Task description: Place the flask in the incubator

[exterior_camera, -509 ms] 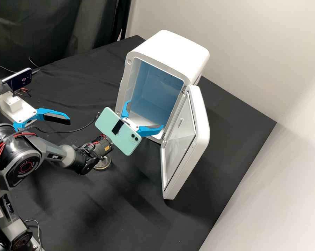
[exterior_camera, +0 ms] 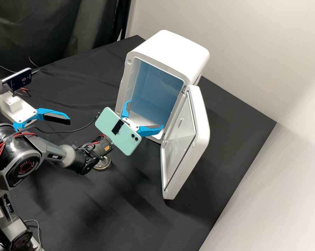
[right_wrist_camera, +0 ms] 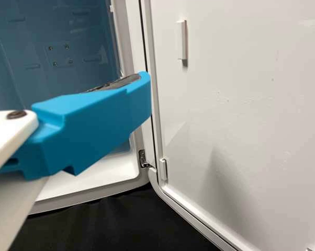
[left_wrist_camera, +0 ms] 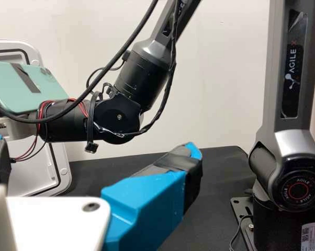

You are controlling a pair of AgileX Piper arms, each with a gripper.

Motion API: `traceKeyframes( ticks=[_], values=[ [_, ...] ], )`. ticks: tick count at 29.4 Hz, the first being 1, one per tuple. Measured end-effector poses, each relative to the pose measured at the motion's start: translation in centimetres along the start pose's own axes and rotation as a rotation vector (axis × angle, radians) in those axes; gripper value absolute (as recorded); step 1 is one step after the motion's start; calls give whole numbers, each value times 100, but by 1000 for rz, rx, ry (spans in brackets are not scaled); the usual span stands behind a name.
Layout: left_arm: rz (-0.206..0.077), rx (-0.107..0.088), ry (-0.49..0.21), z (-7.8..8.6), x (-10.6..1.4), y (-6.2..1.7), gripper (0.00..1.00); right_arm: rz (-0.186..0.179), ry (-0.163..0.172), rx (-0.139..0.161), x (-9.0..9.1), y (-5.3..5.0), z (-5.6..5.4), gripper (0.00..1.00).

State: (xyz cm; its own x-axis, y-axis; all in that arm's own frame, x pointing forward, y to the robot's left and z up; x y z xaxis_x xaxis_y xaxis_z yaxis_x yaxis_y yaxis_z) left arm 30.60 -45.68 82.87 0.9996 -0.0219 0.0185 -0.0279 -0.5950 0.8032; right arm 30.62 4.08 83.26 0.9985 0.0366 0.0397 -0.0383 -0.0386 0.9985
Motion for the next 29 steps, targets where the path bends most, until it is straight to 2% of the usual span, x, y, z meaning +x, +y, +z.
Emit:
traceKeyframes(
  ticks=[5, 7, 9, 12, 14, 18, 20, 23, 26, 29],
  values=[
    [-22, 5, 3, -9, -11, -62, 100, 0, 0, 0, 0, 0, 0, 100],
    [-38, 5, 5, -17, -44, -121, 100, 0, 0, 0, 0, 0, 0, 100],
    [-63, 4, 11, -35, -112, -204, 100, 0, 0, 0, 0, 0, 0, 100],
    [-99, 24, -1, -76, -247, -326, 100, 0, 0, 0, 0, 0, 0, 100],
    [-117, 28, 9, -128, -348, -394, 100, 0, 0, 0, 0, 0, 0, 100],
    [-120, 21, 34, -237, -499, -457, 100, 0, 0, 0, 0, 0, 0, 100],
    [-125, 8, 46, -291, -585, -490, 100, 0, 0, 0, 0, 0, 0, 100],
    [-121, 3, 61, -366, -677, -511, 100, 0, 0, 0, 0, 0, 0, 100],
    [-147, -2, 70, -438, -764, -551, 100, 0, 0, 0, 0, 0, 0, 100],
    [-177, -16, 80, -513, -857, -590, 100, 0, 0, 0, 0, 0, 0, 100]
  ],
)
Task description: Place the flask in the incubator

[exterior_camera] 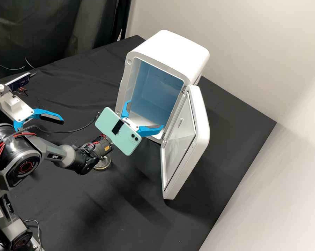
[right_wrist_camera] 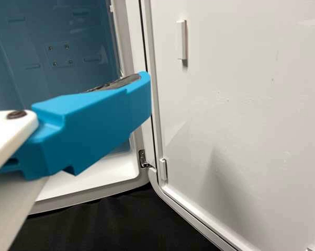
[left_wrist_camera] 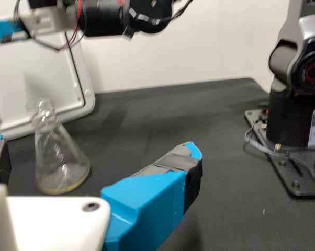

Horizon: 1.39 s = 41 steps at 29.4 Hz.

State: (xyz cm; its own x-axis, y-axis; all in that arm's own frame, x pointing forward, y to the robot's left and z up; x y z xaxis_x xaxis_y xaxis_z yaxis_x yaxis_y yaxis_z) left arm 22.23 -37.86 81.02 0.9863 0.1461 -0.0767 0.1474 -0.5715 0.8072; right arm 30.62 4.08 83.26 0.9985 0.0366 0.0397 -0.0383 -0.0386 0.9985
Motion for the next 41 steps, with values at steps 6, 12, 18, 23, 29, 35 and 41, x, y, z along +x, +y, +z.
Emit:
traceKeyframes(
  ticks=[6, 12, 18, 23, 29, 35, 41],
  values=[
    [-35, -26, 31, -196, -225, -51, 100, 0, 0, 0, 0, 0, 0, 100],
    [-24, -34, 59, -337, -404, -11, 100, 0, 0, 0, 0, 0, 0, 100],
    [3, -56, 110, -446, -476, 38, 100, 0, 0, 0, 0, 0, 0, 100],
    [33, -80, 146, -502, -525, 89, 100, 0, 0, 0, 0, 0, 0, 100],
    [62, -70, 164, -527, -572, 147, 100, 0, 0, 0, 0, 0, 0, 100],
    [71, -72, 178, -564, -615, 169, 100, 0, 0, 0, 0, 0, 0, 100],
    [81, -65, 181, -573, -641, 192, 100, 0, 0, 0, 0, 0, 0, 100]
  ],
)
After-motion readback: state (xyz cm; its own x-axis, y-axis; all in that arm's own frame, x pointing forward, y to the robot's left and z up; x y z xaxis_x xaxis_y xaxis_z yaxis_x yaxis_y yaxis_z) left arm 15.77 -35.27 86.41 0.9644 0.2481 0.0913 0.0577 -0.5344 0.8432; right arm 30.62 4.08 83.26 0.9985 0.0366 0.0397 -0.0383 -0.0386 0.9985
